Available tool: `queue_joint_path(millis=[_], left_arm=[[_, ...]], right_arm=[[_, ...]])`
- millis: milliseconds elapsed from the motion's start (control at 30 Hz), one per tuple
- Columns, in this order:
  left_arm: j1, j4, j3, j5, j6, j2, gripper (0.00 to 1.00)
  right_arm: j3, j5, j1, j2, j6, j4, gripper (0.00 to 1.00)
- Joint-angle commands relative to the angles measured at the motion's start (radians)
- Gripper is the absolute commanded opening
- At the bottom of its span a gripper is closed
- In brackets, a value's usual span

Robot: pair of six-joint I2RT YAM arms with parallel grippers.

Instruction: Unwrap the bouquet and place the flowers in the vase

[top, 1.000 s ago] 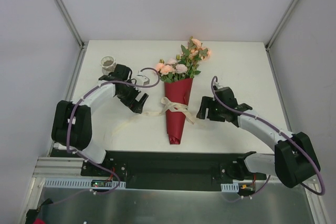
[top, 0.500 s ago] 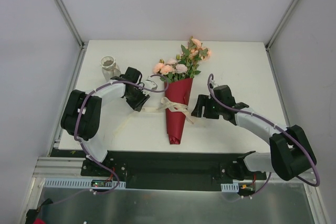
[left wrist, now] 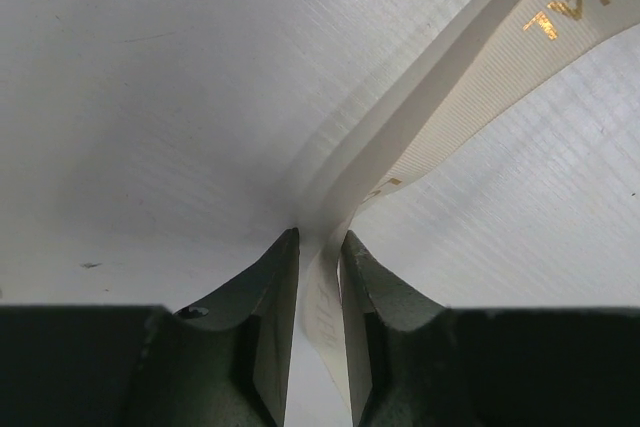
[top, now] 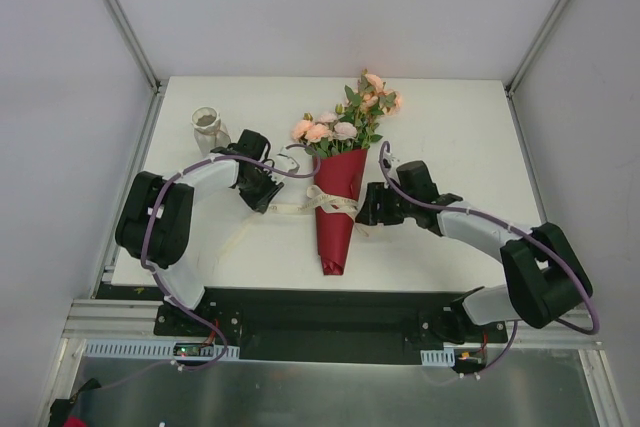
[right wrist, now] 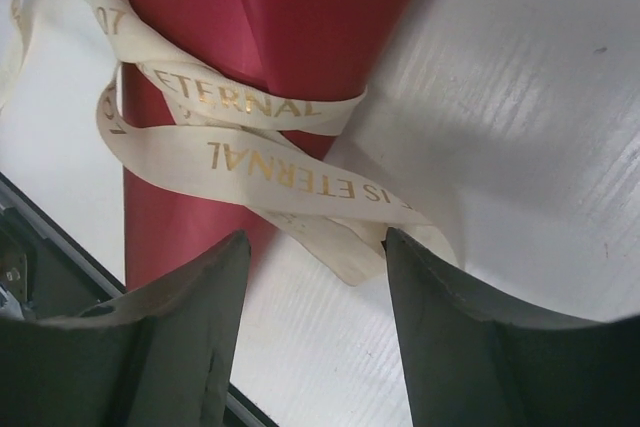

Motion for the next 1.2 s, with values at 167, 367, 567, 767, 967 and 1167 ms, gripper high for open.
queue_joint_path(millis=[167, 367, 567, 767, 967, 1167], left_arm=[[-0.002, -0.012, -0.014, -0.041, -0.001, -0.076, 0.23], [-0.002, -0.012, -0.023, -0.053, -0.007, -0.1, 0.22], [-0.004, -0.012, -0.034, -0.05, -0.012, -0.119, 0.22], [-0.004, -0.012, -0.034, -0.046, -0.007, -0.123, 0.22], [-0.007, -0.012, -0.028, -0.033, -0.008, -0.1, 0.27], [-0.018, -0.012, -0.011, -0.027, -0.013, -0.062, 0.26]], right_arm=[[0.016, 0.046, 0.007, -0.042, -0.008, 0.067, 0.35], [0.017, 0.074, 0.007, -0.082, -0.017, 0.035, 0.16], [0.016, 0.083, 0.014, -0.088, -0.078, 0.018, 0.57], [-0.004, 0.144, 0.063, -0.109, -0.187, 0.014, 0.7], [0.02, 0.147, 0.069, -0.025, -0.183, 0.042, 0.64], [0.02, 0.127, 0.069, 0.016, -0.154, 0.1, 0.42]])
